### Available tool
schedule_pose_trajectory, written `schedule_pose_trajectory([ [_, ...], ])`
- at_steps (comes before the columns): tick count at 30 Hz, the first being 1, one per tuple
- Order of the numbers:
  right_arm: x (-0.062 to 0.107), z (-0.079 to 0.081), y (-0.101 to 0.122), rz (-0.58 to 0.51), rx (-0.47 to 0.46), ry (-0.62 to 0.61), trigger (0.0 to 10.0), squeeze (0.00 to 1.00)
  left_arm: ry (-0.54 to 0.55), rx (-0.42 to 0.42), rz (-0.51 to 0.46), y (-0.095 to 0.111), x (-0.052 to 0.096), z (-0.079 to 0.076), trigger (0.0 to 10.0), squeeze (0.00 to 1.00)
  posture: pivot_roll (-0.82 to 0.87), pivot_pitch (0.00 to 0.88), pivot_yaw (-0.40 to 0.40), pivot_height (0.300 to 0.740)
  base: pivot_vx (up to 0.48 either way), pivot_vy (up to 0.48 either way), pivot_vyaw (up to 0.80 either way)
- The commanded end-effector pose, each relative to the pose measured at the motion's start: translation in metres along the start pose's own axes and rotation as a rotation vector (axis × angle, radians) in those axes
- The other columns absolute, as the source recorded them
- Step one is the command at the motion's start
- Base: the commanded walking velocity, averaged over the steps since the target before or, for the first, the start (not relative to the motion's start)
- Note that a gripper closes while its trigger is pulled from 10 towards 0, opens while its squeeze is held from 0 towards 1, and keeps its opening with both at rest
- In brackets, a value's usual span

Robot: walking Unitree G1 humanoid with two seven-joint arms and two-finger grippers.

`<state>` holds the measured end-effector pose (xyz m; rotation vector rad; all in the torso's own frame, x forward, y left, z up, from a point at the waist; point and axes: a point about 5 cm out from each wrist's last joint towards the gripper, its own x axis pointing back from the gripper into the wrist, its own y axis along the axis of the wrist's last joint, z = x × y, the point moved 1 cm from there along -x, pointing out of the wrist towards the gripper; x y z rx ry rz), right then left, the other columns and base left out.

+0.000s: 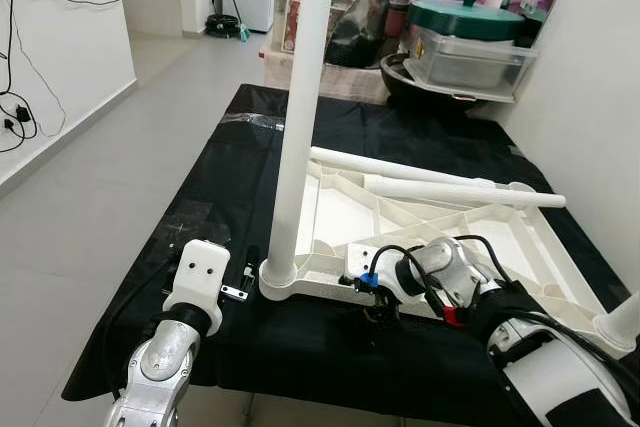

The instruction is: Building children table

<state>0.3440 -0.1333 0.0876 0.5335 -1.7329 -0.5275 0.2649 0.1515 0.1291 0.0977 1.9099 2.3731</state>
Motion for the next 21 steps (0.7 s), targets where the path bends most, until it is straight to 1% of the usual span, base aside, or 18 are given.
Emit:
schedule_pose_trajectory([
  [1,-0.008,0.021,-0.031,0.141,0.025,0.064,0.0,0.0,-0.009,-0.004,0.009,-0.003,-0.001,-0.004,10.0,0.0,0.1,0.0,-0.171,0.74,0.0,0.0,0.0],
  [2,-0.008,0.021,-0.031,0.141,0.025,0.064,0.0,0.0,-0.009,-0.004,0.009,-0.003,-0.001,-0.004,10.0,0.0,0.1,0.0,-0.171,0.74,0.0,0.0,0.0],
  [4,-0.005,0.02,-0.03,0.152,0.102,0.056,0.0,0.0,-0.011,-0.006,0.011,-0.004,-0.001,-0.004,10.0,0.0,0.09,0.0,-0.169,0.74,0.0,0.0,0.0],
  [5,-0.005,0.02,-0.03,0.152,0.102,0.056,0.0,0.0,-0.011,-0.006,0.011,-0.004,-0.001,-0.004,10.0,0.0,0.09,0.0,-0.169,0.74,0.0,0.0,0.0],
  [6,-0.003,0.02,-0.029,0.154,0.18,0.069,0.0,0.0,-0.012,-0.007,0.011,-0.004,-0.002,-0.004,10.0,0.0,0.09,0.0,-0.166,0.74,0.0,0.0,0.0],
  [7,-0.003,0.02,-0.029,0.154,0.18,0.069,0.0,0.0,-0.012,-0.007,0.011,-0.004,-0.002,-0.004,10.0,0.0,0.09,0.0,-0.166,0.74,0.0,0.0,0.0],
  [8,0.0,0.019,-0.026,0.162,0.289,0.062,0.0,0.0,-0.013,-0.008,0.011,-0.004,-0.002,-0.004,10.0,0.0,0.09,0.0,-0.166,0.74,0.0,0.0,0.0],
  [9,0.0,0.019,-0.026,0.162,0.289,0.062,0.0,0.0,-0.013,-0.008,0.011,-0.004,-0.002,-0.004,10.0,0.0,0.09,0.0,-0.166,0.74,0.0,0.0,0.0],
  [10,0.004,0.018,-0.019,0.138,0.387,0.067,0.0,0.0,-0.014,-0.009,0.012,-0.004,-0.002,-0.004,10.0,0.0,0.09,0.0,-0.167,0.74,0.0,0.0,0.0],
  [11,0.004,0.018,-0.019,0.138,0.387,0.067,0.0,0.0,-0.014,-0.009,0.012,-0.004,-0.002,-0.004,10.0,0.0,0.09,0.0,-0.167,0.74,0.0,0.0,0.0],
  [12,0.008,0.018,-0.015,0.141,0.487,0.096,0.0,0.0,-0.014,-0.009,0.013,-0.004,-0.002,-0.004,10.0,0.0,0.09,0.0,-0.168,0.74,0.0,0.0,0.0],
  [13,0.008,0.018,-0.015,0.141,0.487,0.096,0.0,0.0,-0.014,-0.009,0.013,-0.004,-0.002,-0.004,10.0,0.0,0.09,0.0,-0.168,0.74,0.0,0.0,0.0],
  [14,0.012,0.019,-0.014,0.15,0.551,0.136,0.0,0.0,-0.014,-0.009,0.014,-0.005,-0.003,-0.004,10.0,0.0,0.09,0.0,-0.168,0.74,0.0,0.0,0.0],
  [15,0.015,0.02,-0.014,0.159,0.582,0.166,0.0,0.0,-0.014,-0.009,0.014,-0.005,-0.003,-0.004,10.0,0.0,0.08,0.0,-0.168,0.74,0.0,0.0,0.0],
  [16,0.015,0.02,-0.014,0.159,0.582,0.166,0.0,0.0,-0.014,-0.009,0.014,-0.005,-0.003,-0.004,10.0,0.0,0.08,0.0,-0.168,0.74,0.0,0.0,0.0],
  [17,0.018,0.02,-0.014,0.169,0.62,0.191,0.0,0.0,-0.014,-0.008,0.015,-0.005,-0.003,-0.004,10.0,0.0,0.08,0.0,-0.168,0.74,0.0,0.0,0.0],
  [18,0.018,0.02,-0.014,0.169,0.62,0.191,0.0,0.0,-0.014,-0.008,0.015,-0.005,-0.003,-0.004,10.0,0.0,0.08,0.0,-0.168,0.74,0.0,0.0,0.0],
  [21,0.026,0.014,-0.006,0.179,0.751,0.197,0.0,0.0,-0.014,-0.005,0.018,-0.005,-0.003,-0.006,10.0,0.0,0.08,0.0,-0.172,0.74,0.0,0.0,0.0],
])
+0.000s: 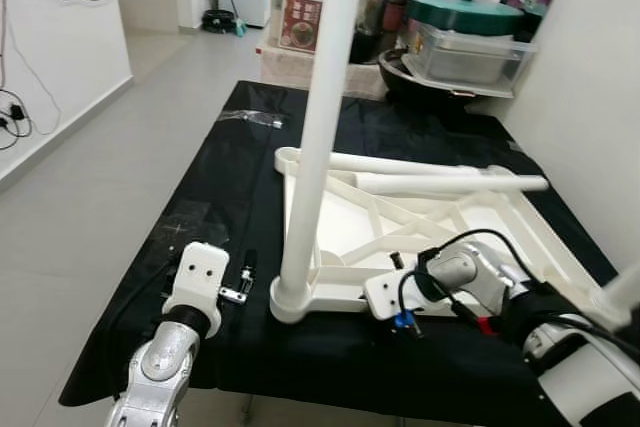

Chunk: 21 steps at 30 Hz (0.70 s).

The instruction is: Building children table

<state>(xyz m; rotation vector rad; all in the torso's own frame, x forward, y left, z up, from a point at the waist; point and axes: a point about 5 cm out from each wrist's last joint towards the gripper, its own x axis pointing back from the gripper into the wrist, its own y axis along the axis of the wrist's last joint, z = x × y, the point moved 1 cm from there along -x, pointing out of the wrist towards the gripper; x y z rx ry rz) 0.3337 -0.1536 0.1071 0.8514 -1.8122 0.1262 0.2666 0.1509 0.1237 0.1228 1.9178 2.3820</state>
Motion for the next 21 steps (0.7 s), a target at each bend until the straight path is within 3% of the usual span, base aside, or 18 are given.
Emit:
schedule_pose_trajectory([
  [1,-0.005,0.009,0.004,0.03,0.149,0.105,0.0,0.0,-0.01,-0.006,-0.002,0.0,-0.001,-0.004,10.0,0.0,0.08,0.0,-0.172,0.74,0.0,0.0,0.0],
  [3,-0.001,0.001,0.009,0.024,0.249,0.077,0.0,0.0,-0.009,-0.003,-0.001,-0.001,-0.001,-0.005,10.0,0.0,0.08,0.0,-0.172,0.74,0.0,0.0,0.0],
  [5,-0.001,0.001,0.009,0.024,0.249,0.077,0.0,0.0,-0.009,-0.003,-0.001,-0.001,-0.001,-0.005,10.0,0.0,0.08,0.0,-0.172,0.74,0.0,0.0,0.0],
  [10,0.002,-0.003,0.022,-0.028,0.462,0.043,0.0,0.0,-0.009,0.004,0.002,-0.002,-0.001,-0.005,10.0,0.0,0.07,0.0,-0.168,0.74,0.0,0.0,0.0],
  [15,0.005,-0.006,0.025,-0.034,0.558,0.02,0.0,0.0,-0.013,0.008,0.003,-0.002,-0.001,-0.006,10.0,0.0,0.07,0.0,-0.167,0.74,0.0,0.0,0.0],
  [21,0.01,-0.015,0.019,0.024,0.589,-0.046,0.0,0.0,-0.015,0.009,0.004,-0.003,-0.002,-0.007,10.0,0.0,0.07,0.0,-0.169,0.74,0.0,0.0,0.0],
])
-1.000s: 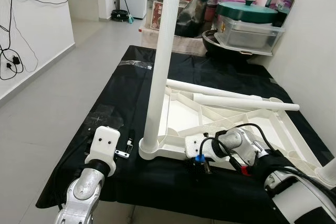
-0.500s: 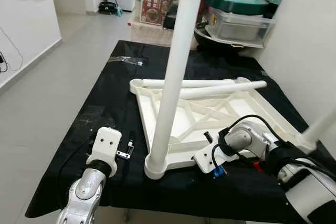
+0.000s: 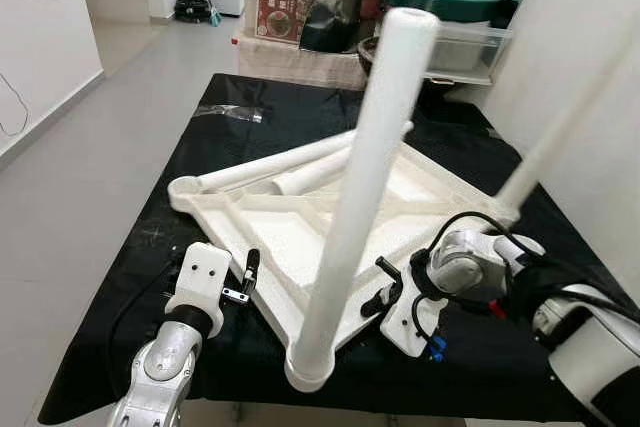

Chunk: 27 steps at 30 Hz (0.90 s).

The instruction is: Building children table

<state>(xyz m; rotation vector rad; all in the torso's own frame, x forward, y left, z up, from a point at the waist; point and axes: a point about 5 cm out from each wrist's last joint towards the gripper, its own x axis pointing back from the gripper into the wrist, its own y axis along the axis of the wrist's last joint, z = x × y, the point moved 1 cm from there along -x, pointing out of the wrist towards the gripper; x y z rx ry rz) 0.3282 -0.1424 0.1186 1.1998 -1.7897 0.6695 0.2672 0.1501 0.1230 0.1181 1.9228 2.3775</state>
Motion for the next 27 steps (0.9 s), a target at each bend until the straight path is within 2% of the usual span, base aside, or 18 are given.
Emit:
schedule_pose_trajectory([
  [1,0.005,-0.011,-0.003,0.028,0.031,-0.089,0.0,0.0,-0.016,0.005,0.006,-0.002,-0.001,-0.006,10.0,0.0,0.07,0.0,-0.168,0.74,0.0,0.0,0.0],
  [3,0.004,-0.014,-0.005,0.042,0.005,-0.137,0.0,0.0,-0.016,0.005,0.006,-0.002,-0.001,-0.006,10.0,0.0,0.07,0.0,-0.167,0.74,0.0,0.0,0.0],
  [4,0.003,-0.015,-0.007,0.05,-0.008,-0.171,1.8,0.0,-0.017,0.004,0.006,-0.002,-0.001,-0.006,10.0,0.0,0.07,0.0,-0.167,0.74,0.0,0.0,0.0],
  [5,0.003,-0.015,-0.007,0.05,-0.008,-0.171,1.8,0.0,-0.017,0.004,0.006,-0.002,-0.001,-0.006,10.0,0.0,0.07,0.0,-0.167,0.74,0.0,0.0,0.0],
  [6,0.003,-0.019,-0.01,0.077,-0.041,-0.222,10.0,0.0,-0.017,0.004,0.006,-0.002,-0.002,-0.006,10.0,0.0,0.08,0.0,-0.166,0.74,0.0,0.0,0.0],
  [9,0.005,-0.018,-0.017,0.078,-0.225,-0.324,10.0,0.04,-0.016,0.002,0.005,-0.002,-0.002,-0.005,10.0,0.0,0.07,0.0,-0.161,0.74,0.0,0.0,0.0],
  [10,0.006,-0.017,-0.017,0.063,-0.259,-0.338,10.0,1.0,-0.017,0.001,0.004,-0.002,-0.002,-0.005,10.0,0.0,0.07,0.0,-0.16,0.74,0.0,0.0,0.0],
  [18,0.013,-0.016,-0.023,0.072,-0.318,-0.404,10.0,1.0,-0.026,0.003,0.001,-0.001,-0.004,-0.008,10.0,0.0,0.07,0.0,-0.152,0.74,0.0,0.0,0.0],
  [25,0.033,-0.025,-0.031,0.087,-0.338,-0.484,10.0,1.0,-0.03,0.001,-0.001,-0.001,-0.004,-0.007,10.0,0.0,0.07,0.0,-0.151,0.74,0.0,0.0,0.0],
  [27,0.044,-0.025,-0.038,0.122,-0.358,-0.502,10.0,1.0,-0.03,0.0,-0.001,-0.002,-0.004,-0.007,10.0,0.0,0.07,0.0,-0.15,0.74,0.0,0.0,0.0],
])
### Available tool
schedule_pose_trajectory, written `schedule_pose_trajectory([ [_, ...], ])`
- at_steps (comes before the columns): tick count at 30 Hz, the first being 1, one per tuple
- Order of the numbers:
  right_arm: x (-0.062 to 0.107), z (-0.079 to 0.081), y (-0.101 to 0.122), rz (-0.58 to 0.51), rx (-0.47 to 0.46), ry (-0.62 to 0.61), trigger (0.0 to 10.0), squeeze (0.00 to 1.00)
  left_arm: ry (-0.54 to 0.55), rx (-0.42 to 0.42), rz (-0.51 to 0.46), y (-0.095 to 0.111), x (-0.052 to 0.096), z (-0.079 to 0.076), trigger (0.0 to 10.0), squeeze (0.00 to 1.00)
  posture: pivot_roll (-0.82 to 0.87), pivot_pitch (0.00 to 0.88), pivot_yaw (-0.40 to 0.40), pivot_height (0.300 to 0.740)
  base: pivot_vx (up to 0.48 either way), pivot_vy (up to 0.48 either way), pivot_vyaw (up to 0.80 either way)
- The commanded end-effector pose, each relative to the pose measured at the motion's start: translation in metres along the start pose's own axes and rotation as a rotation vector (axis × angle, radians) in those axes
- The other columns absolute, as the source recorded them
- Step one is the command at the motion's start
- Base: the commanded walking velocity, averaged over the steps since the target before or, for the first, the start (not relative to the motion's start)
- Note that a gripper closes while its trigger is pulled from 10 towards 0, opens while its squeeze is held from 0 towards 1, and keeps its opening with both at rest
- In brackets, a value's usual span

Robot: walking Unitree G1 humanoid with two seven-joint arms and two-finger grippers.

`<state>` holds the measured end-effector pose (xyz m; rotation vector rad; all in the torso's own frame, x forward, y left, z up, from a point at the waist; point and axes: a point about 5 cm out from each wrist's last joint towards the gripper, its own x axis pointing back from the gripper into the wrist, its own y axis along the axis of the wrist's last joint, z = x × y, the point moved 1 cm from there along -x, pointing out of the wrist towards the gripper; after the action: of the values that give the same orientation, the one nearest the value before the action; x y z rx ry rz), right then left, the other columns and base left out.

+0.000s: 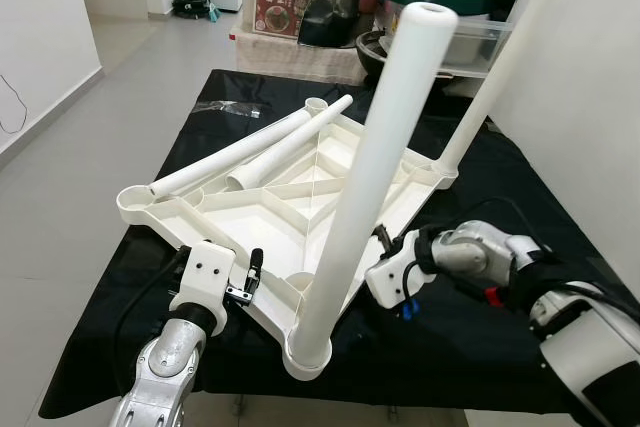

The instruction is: Building children table

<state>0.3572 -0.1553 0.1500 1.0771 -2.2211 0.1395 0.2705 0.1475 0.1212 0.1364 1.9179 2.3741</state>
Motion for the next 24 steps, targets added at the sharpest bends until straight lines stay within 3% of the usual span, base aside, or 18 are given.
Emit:
schedule_pose_trajectory([
  [1,0.01,-0.017,-0.004,0.015,-0.012,-0.073,10.0,1.0,-0.017,0.0,-0.005,0.0,0.0,-0.004,10.0,0.0,0.07,0.0,-0.15,0.74,0.0,0.0,0.0],
  [10,0.042,-0.034,-0.033,0.175,-0.124,-0.197,10.0,1.0,-0.019,0.001,-0.006,-0.001,0.0,-0.005,10.0,0.0,0.07,0.0,-0.15,0.74,0.0,0.0,0.0],
  [12,0.055,-0.038,-0.046,0.242,-0.23,-0.303,10.0,1.0,-0.019,0.002,-0.008,-0.001,0.0,-0.005,10.0,0.0,0.06,0.0,-0.148,0.74,0.0,0.0,0.0],
  [15,0.059,-0.039,-0.051,0.27,-0.272,-0.342,10.0,1.0,-0.019,0.002,-0.009,-0.001,0.0,-0.005,10.0,0.0,0.06,0.0,-0.147,0.74,0.0,0.0,0.0],
  [17,0.064,-0.033,-0.061,0.318,-0.399,-0.424,10.0,1.0,-0.021,0.005,-0.015,0.001,-0.001,-0.005,10.0,0.0,0.07,0.0,-0.146,0.74,0.0,0.0,0.0],
  [18,0.064,-0.033,-0.061,0.318,-0.399,-0.424,10.0,1.0,-0.021,0.005,-0.015,0.001,-0.001,-0.005,10.0,0.0,0.07,0.0,-0.146,0.74,0.0,0.0,0.0],
  [19,0.065,-0.029,-0.066,0.336,-0.496,-0.496,10.0,1.0,-0.021,0.006,-0.02,0.001,-0.001,-0.004,10.0,0.0,0.07,0.0,-0.146,0.74,0.0,0.0,0.0],
  [20,0.065,-0.029,-0.066,0.336,-0.496,-0.496,10.0,1.0,-0.021,0.006,-0.02,0.001,-0.001,-0.004,10.0,0.0,0.07,0.0,-0.146,0.74,0.0,0.0,0.0],
  [22,0.063,-0.023,-0.074,0.345,-0.721,-0.663,10.0,1.0,-0.019,0.008,-0.027,0.002,-0.001,-0.002,10.0,0.0,0.07,0.0,-0.142,0.74,0.0,0.0,0.0],
  [23,0.063,-0.023,-0.074,0.345,-0.721,-0.663,10.0,1.0,-0.019,0.008,-0.027,0.002,-0.001,-0.002,10.0,0.0,0.07,0.0,-0.142,0.74,0.0,0.0,0.0],
  [24,0.057,-0.019,-0.077,0.322,-0.887,-0.79,10.0,1.0,-0.018,0.012,-0.035,0.003,-0.001,-0.002,10.0,0.0,0.07,0.0,-0.142,0.74,0.0,0.0,0.0],
])
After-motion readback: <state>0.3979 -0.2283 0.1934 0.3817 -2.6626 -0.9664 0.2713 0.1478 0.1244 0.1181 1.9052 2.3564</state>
